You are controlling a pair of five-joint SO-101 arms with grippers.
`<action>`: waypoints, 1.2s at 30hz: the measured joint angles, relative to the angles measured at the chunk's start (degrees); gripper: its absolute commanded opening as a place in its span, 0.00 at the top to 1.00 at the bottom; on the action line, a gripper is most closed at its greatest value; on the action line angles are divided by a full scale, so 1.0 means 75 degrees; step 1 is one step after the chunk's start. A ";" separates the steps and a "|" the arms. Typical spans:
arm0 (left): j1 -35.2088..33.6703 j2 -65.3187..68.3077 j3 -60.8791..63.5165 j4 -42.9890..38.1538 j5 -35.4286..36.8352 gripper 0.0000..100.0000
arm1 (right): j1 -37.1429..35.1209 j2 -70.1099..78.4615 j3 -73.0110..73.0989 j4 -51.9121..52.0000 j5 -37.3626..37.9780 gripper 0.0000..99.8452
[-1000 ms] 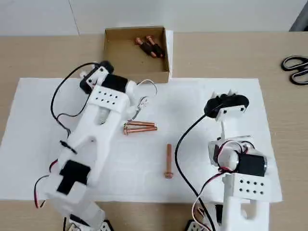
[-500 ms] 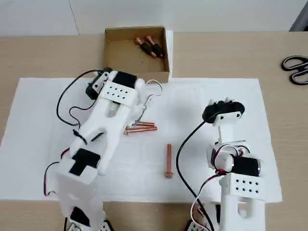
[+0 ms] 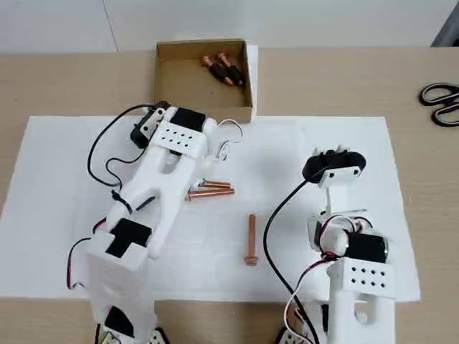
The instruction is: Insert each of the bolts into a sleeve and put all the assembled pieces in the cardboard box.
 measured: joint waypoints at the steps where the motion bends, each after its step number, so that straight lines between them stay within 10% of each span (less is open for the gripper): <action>1: -0.0012 0.0000 0.0000 -0.0047 0.0105 0.76 | 0.0000 0.0000 0.0000 0.0000 0.0000 1.00; 36: -0.0152 0.1184 -0.0199 0.0234 0.0856 0.79 | -0.0012 0.0000 0.0234 -0.0012 0.0000 1.00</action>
